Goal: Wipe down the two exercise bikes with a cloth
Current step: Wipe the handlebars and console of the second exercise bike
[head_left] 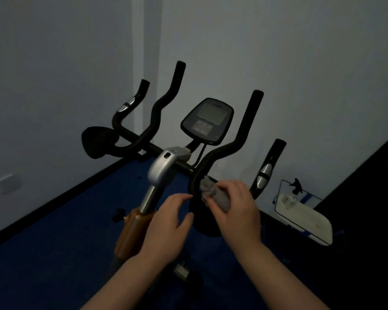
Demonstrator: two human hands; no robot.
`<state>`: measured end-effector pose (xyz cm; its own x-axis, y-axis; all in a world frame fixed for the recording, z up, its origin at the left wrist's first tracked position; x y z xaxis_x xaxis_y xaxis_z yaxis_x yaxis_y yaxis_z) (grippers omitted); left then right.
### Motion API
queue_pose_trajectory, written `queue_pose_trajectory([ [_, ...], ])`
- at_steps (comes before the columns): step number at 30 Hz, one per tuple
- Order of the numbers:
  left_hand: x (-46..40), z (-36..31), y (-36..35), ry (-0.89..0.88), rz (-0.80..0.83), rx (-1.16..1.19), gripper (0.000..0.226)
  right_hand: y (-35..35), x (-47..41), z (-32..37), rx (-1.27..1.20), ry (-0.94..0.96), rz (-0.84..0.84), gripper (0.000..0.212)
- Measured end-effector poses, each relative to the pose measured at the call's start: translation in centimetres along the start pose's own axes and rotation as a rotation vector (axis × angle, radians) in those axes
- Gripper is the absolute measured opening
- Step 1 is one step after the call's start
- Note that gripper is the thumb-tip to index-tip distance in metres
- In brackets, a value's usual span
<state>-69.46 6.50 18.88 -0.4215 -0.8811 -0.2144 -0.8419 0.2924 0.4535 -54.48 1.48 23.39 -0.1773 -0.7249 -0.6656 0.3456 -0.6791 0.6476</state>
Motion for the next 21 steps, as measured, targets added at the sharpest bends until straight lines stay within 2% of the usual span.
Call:
queue_pose_trajectory([
  [3, -0.1, 1.0, -0.4, 0.0, 0.01, 0.002, 0.038, -1.9, 0.5, -0.4, 0.141, 0.074, 0.071, 0.025],
  [5, 0.1, 1.7, -0.2, 0.009, -0.004, -0.004, 0.037, -2.0, 2.5, -1.0, 0.127, 0.078, 0.112, 0.026],
  [8, 0.2, 2.4, -0.5, 0.045, -0.011, 0.036, 0.037, -0.8, 4.4, -1.5, 0.137, 0.219, 0.238, 0.028],
  [10, 0.2, 2.5, -0.8, 0.066, -0.01, 0.061, 0.037, -0.1, 2.7, -1.6, 0.097, 0.211, 0.211, 0.029],
  [12, 0.0, 2.6, -1.0, 0.09, -0.039, 0.088, 0.034, -0.4, 0.1, -1.4, 0.064, 0.109, 0.128, 0.029],
  [14, -0.3, 2.5, -1.0, 0.126, -0.084, 0.155, 0.031, -1.1, -0.2, -0.7, 0.1, 0.057, 0.129, 0.031],
  [18, -0.5, 2.3, -1.1, 0.136, -0.138, 0.211, 0.027, -0.3, 2.8, -1.1, 0.222, 0.339, 0.305, 0.03],
  [19, -0.6, 2.2, -1.1, 0.141, -0.146, 0.227, 0.026, 0.2, 2.4, -1.4, 0.203, 0.369, 0.307, 0.028],
  [21, -0.7, 1.9, -1.3, 0.142, -0.158, 0.263, 0.025, 0.3, 0.6, -1.8, 0.107, 0.313, 0.218, 0.024],
])
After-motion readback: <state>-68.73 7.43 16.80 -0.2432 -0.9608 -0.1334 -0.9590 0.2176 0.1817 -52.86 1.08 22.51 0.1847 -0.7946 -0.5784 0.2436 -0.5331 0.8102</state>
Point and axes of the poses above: each hand's wrist, its own x-axis away from the middle knuckle, its own y-axis out of the back of the hand, z = x × y, the point moved 2 cm from there along -x, towards the middle knuckle, and after that the axes turned 4 degrees about y, right-handed, at the moved point
